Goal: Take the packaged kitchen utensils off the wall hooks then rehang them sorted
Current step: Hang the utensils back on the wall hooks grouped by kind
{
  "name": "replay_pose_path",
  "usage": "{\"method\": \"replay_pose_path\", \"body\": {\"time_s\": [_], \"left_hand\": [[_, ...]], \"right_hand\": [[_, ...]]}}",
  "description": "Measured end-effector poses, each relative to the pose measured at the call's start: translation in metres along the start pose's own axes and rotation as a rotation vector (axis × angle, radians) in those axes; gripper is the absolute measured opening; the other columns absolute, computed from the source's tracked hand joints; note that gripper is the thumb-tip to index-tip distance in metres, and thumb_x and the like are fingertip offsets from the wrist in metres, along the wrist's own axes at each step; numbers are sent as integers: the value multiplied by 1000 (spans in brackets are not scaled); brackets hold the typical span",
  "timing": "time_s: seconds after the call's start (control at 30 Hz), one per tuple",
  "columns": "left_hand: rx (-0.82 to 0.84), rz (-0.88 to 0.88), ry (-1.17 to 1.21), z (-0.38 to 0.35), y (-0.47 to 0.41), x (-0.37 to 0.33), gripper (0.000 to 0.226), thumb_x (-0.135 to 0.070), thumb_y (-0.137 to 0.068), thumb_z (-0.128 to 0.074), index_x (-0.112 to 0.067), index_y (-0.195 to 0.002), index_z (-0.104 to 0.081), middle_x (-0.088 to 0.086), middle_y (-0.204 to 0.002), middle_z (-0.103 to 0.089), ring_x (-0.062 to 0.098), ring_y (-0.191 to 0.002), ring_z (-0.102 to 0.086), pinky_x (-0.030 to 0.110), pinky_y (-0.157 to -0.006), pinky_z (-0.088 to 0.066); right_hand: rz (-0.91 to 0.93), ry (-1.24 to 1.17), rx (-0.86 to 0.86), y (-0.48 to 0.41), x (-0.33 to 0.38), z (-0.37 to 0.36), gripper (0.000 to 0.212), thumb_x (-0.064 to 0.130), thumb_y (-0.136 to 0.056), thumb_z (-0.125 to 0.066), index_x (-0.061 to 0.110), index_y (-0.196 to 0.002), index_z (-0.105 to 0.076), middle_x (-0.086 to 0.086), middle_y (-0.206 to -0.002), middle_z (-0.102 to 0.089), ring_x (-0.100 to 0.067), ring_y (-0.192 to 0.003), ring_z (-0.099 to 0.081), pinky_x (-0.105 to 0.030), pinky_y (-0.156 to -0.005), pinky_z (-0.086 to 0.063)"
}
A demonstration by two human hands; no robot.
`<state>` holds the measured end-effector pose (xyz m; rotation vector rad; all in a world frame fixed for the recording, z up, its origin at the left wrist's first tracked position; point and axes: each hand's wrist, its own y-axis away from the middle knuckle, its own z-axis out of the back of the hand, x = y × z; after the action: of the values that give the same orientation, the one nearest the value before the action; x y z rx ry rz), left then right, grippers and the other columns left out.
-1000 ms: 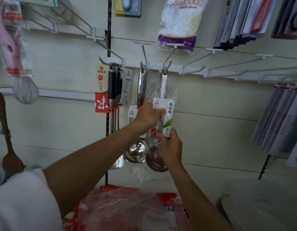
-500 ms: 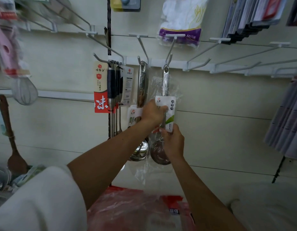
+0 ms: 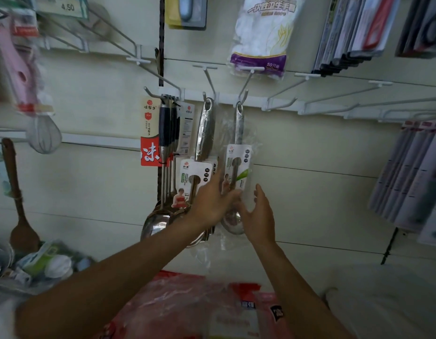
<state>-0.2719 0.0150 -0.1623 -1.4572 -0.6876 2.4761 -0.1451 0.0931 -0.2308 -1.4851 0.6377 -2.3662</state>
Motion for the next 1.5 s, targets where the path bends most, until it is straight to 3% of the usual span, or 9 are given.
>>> {"method": "replay_pose_path", "body": {"time_s": [0.07,0.13,0.23,0.3,0.47,0.87,1.2,1.33,1.5], "left_hand": [[34,-67,-101,17,30,1,43,-27,-92,-67,-33,-131,-50,-31,-112,-58,-22,-100,-53,1,-82,-42],[2,-115,-296,42,55,6,52,-31,-90,-68,-37,-135,-43,-31,-116,-53,-27,-100,-43,-4,-83,-33],[-36,-142,-680,86,80,21,81,-69,-87,-48,-22,-151,-33,3,-151,-42,16,-137,-38,31,-111,-34],[-91,-127,-908,115,93,35,94,-79,-84,-27,-15,-153,-30,16,-157,-30,35,-144,-28,51,-117,-26],[-156,-64,-1169,191,137,50,88,-75,-89,-20,-13,-152,-33,22,-154,-33,41,-139,-35,59,-112,-31],[-346,249,-1339,433,335,86,86,-74,-89,-35,-18,-153,-28,19,-157,-28,39,-144,-25,56,-116,-23],[-475,645,-1526,612,570,110,90,-77,-83,-30,-16,-148,-36,21,-149,-39,40,-137,-36,57,-112,-29],[-538,767,-1517,652,637,105,90,-74,-84,-30,-13,-149,-36,23,-147,-42,41,-137,-38,59,-111,-32],[-570,896,-1545,703,729,109,90,-76,-87,-22,-18,-155,-18,16,-160,-19,35,-148,-17,54,-119,-17]], "right_hand": [[55,107,32,15,0,9,87,61,-89,-51,17,-158,-19,-5,-162,-27,-21,-147,-28,-38,-119,-29],[129,295,29,26,1,15,89,66,-88,-35,15,-158,-15,-10,-165,-16,-24,-152,-15,-41,-124,-14],[242,471,-16,36,13,15,85,71,-96,-24,13,-158,-17,-14,-166,-11,-28,-153,-7,-47,-124,-3],[318,525,-29,44,31,9,88,73,-93,-18,13,-157,-21,-14,-165,-14,-29,-153,-9,-49,-124,-3],[490,588,-13,70,94,-25,84,70,-95,-21,13,-156,-26,-13,-164,-18,-29,-153,-11,-50,-123,-9],[758,374,261,232,259,-239,82,69,-96,-21,13,-157,-22,-14,-166,-10,-30,-153,-7,-48,-124,-2],[962,223,546,436,405,-418,83,69,-97,-14,11,-152,-36,-18,-160,-29,-35,-149,-24,-53,-120,-19],[1055,175,563,493,443,-466,80,68,-96,-26,9,-149,-42,-19,-157,-34,-36,-146,-30,-54,-117,-27],[1121,107,641,570,489,-517,83,69,-96,-25,12,-155,-29,-15,-163,-22,-30,-151,-18,-48,-122,-14]]}}
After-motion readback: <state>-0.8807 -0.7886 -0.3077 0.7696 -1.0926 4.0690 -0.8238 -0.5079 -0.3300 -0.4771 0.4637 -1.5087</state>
